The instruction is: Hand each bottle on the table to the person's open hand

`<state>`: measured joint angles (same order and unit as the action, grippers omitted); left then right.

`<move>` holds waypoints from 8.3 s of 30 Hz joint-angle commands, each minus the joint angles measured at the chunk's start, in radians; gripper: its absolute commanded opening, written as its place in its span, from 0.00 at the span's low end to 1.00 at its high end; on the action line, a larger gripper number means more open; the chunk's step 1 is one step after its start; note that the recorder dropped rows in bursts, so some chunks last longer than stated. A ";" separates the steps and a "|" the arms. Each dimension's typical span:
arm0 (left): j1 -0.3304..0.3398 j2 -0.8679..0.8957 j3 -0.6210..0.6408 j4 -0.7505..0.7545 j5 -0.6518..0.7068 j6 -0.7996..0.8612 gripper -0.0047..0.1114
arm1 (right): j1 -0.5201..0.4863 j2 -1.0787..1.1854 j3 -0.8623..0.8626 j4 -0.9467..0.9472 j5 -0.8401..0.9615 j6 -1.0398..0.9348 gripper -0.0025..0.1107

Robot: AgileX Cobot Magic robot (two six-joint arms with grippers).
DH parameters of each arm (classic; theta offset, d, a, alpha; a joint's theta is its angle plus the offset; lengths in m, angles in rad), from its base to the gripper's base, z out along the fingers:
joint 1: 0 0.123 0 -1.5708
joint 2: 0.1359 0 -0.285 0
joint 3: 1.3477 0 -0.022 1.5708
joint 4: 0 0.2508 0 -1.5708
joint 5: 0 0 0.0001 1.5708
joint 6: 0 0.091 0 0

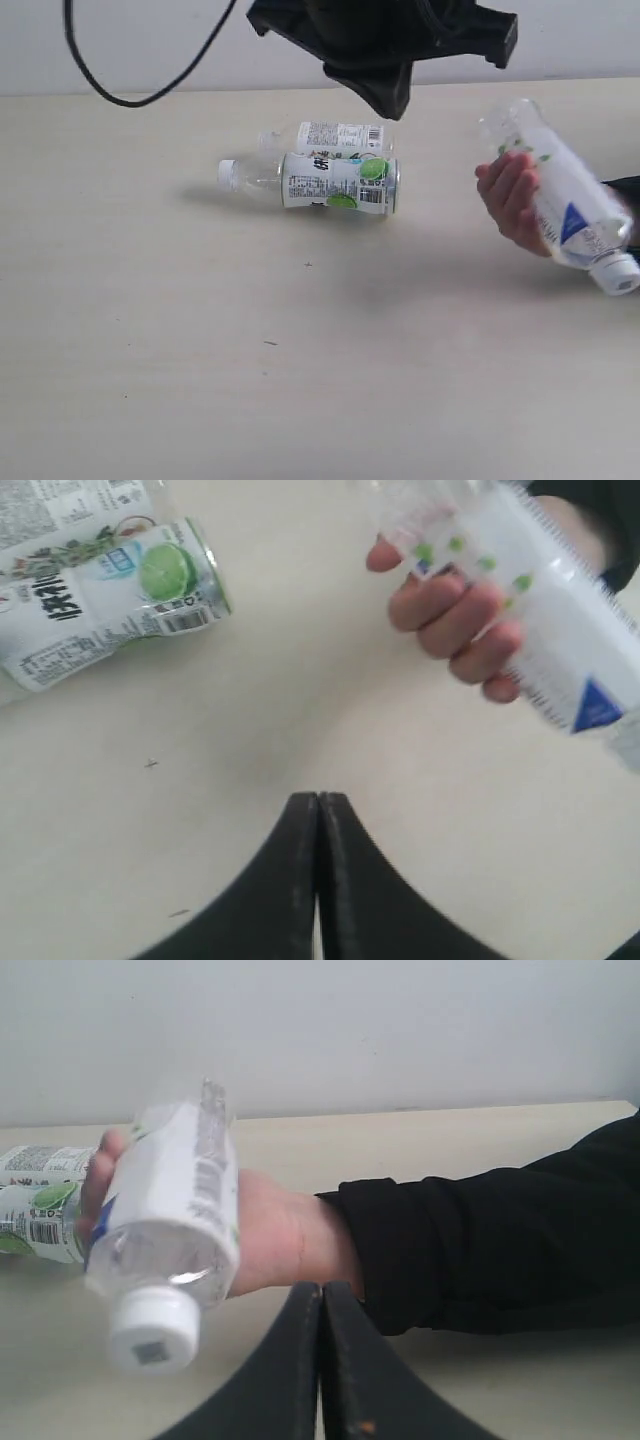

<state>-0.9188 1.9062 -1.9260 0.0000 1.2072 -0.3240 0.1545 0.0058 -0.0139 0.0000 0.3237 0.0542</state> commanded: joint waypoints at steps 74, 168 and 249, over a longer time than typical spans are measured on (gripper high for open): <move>0.719 -1.352 1.774 0.386 -1.261 -0.260 0.04 | -0.003 -0.006 0.001 0.000 -0.014 0.000 0.02; 0.719 -1.352 1.774 0.386 -1.261 -0.257 0.04 | 0.461 2.192 -1.748 0.122 0.575 -1.044 0.73; 0.719 -1.352 1.774 0.386 -1.261 -0.257 0.04 | 0.412 1.634 -1.738 -0.065 0.897 -0.033 0.02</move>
<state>-0.2012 0.5570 -0.1552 0.3857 -0.0533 -0.5785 0.5928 1.6708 -1.7573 -0.0481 1.2068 -0.0118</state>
